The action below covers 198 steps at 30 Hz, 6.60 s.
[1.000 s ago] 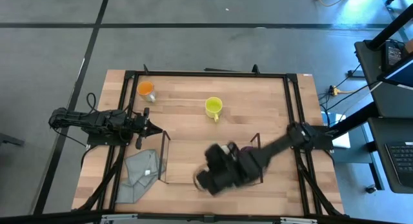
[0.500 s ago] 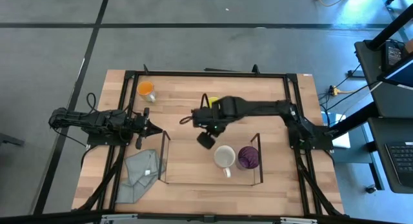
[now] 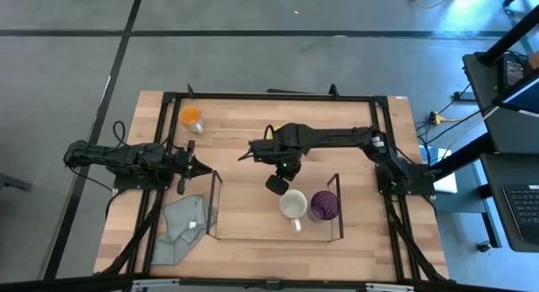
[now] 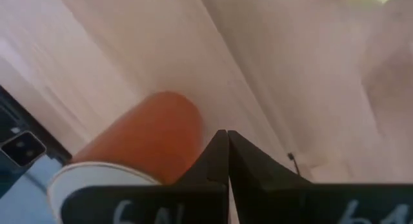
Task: Stack small to large cups/mugs on shelf
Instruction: Put the orange mug on the shelf, then adjust the yellow mug
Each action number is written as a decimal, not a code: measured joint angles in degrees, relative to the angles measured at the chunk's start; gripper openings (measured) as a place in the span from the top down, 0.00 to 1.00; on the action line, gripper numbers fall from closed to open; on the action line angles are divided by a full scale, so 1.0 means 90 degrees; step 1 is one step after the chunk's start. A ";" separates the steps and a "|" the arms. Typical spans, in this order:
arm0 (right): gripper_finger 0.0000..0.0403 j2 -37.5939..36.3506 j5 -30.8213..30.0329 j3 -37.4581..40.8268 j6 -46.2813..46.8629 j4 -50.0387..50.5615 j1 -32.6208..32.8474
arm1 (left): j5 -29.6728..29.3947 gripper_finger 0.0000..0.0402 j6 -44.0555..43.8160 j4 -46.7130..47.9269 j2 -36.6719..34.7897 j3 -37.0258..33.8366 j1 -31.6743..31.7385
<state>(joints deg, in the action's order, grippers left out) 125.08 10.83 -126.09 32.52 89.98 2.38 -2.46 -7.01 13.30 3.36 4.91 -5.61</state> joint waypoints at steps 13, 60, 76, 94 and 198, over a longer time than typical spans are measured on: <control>0.99 0.0004 0.0774 0.0787 -0.0293 0.0003 0.0022 | 0.0000 0.94 0.0000 0.0000 0.0000 0.0000 0.0001; 0.99 -0.0422 0.0065 -0.0743 0.0206 -0.1578 -0.0769 | 0.0000 0.94 0.0000 0.0000 0.0001 0.0000 0.0002; 0.87 -0.0787 0.0259 -0.0977 -0.0136 -0.4076 -0.1431 | 0.0002 0.94 0.0000 0.0000 -0.0001 0.0000 0.0001; 0.85 -0.0777 0.0264 -0.0852 -0.2317 -0.4615 -0.1962 | 0.0002 0.94 0.0005 0.0000 -0.0001 0.0000 0.0002; 0.85 -0.1635 0.0199 -0.0956 -0.1501 -0.3485 -0.2843 | -0.4994 1.00 -0.7211 0.6437 0.1640 0.3667 0.0384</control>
<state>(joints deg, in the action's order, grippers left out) 110.37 12.62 -134.69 19.01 58.61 -23.21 -47.41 -71.91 71.24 18.13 37.91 -2.15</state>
